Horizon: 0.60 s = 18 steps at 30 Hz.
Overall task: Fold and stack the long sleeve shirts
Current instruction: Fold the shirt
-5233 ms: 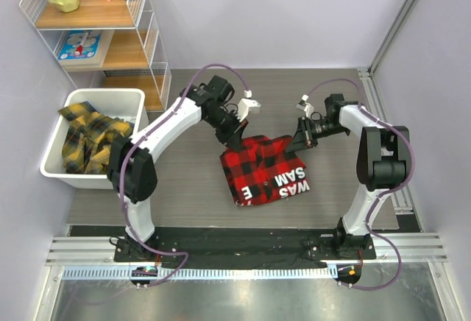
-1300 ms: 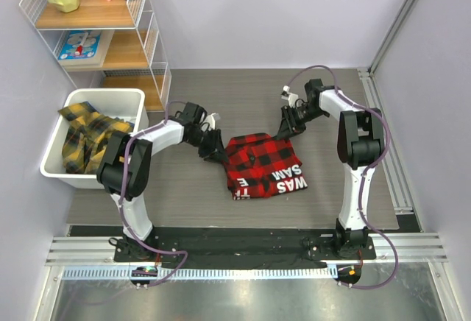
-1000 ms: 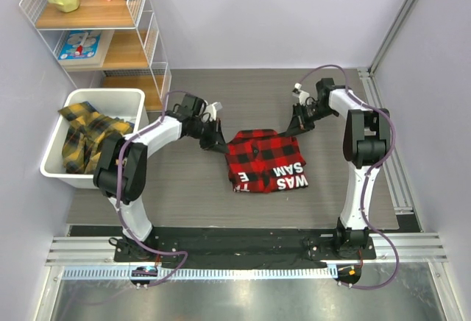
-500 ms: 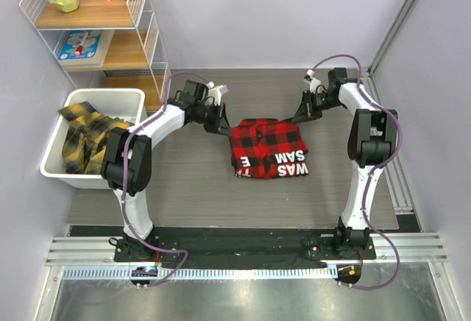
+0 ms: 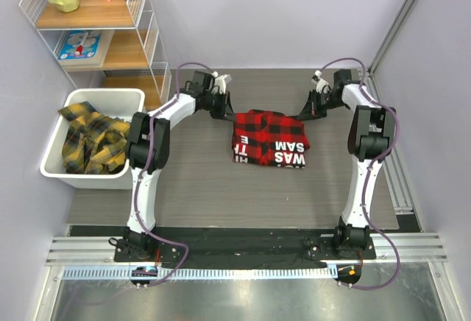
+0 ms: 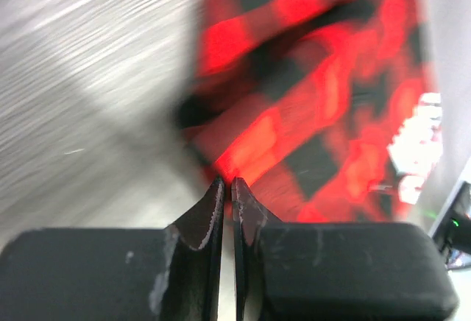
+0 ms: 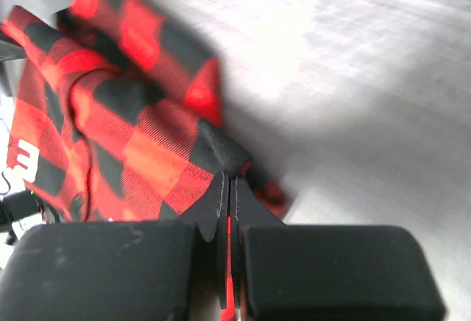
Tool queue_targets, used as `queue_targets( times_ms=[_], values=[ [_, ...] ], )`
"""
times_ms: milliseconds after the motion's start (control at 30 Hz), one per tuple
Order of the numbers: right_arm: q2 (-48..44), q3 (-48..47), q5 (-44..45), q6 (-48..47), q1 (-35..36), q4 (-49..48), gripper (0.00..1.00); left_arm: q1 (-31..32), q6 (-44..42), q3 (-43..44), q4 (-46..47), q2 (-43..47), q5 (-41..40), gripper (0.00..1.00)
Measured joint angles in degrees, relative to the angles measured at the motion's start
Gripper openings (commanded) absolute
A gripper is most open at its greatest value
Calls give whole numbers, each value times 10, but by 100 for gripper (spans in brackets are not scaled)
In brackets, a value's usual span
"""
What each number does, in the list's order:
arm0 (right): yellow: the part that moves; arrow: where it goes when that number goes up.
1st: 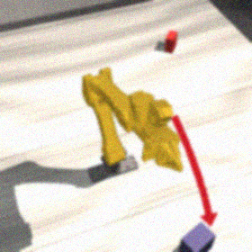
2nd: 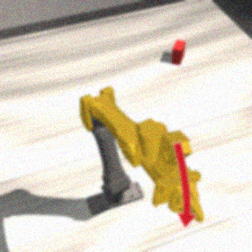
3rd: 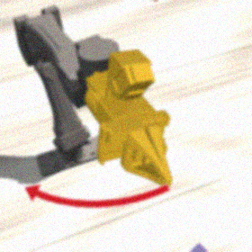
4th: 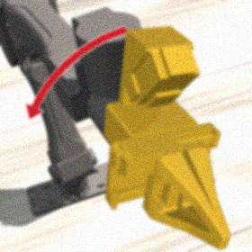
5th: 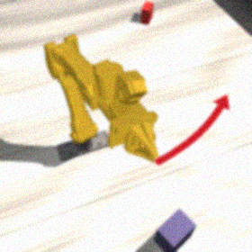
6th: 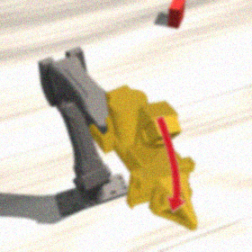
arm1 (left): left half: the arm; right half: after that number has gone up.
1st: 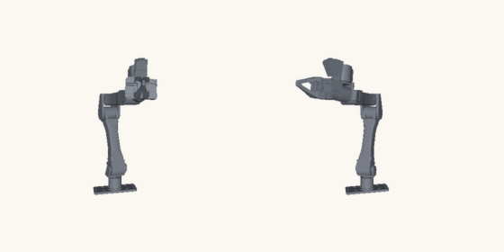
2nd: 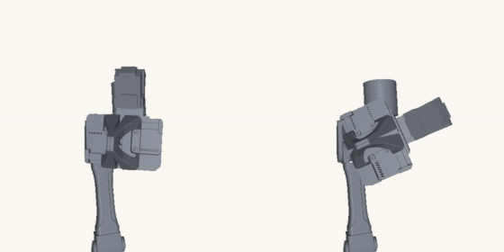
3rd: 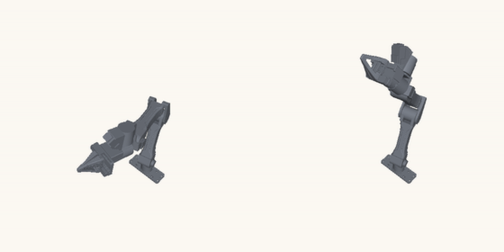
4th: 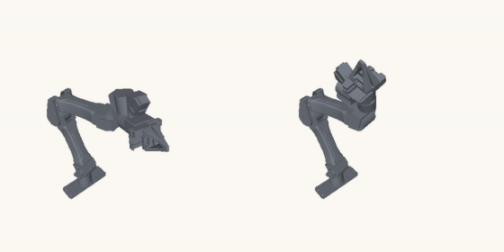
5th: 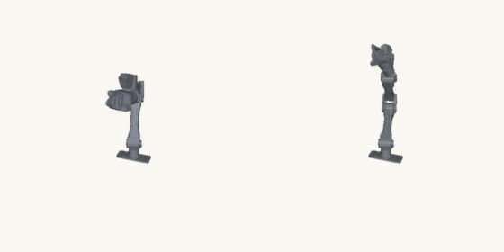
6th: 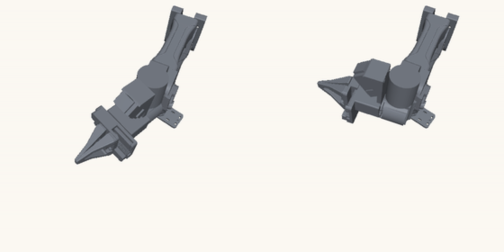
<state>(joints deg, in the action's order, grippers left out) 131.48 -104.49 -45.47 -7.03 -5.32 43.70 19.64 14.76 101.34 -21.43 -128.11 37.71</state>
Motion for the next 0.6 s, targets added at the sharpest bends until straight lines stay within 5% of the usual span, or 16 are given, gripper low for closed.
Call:
queue_targets(
  times_ms=[333,500,600],
  values=[
    [85,-80,8,44,14,-29,1,-35,10,42,-30,-68,-28,7],
    [107,-135,18,46,23,-50,1,-48,-2,130,-48,-96,-14,49],
    [105,-133,17,48,26,-60,1,-58,19,157,-41,-100,33,62]
  ],
)
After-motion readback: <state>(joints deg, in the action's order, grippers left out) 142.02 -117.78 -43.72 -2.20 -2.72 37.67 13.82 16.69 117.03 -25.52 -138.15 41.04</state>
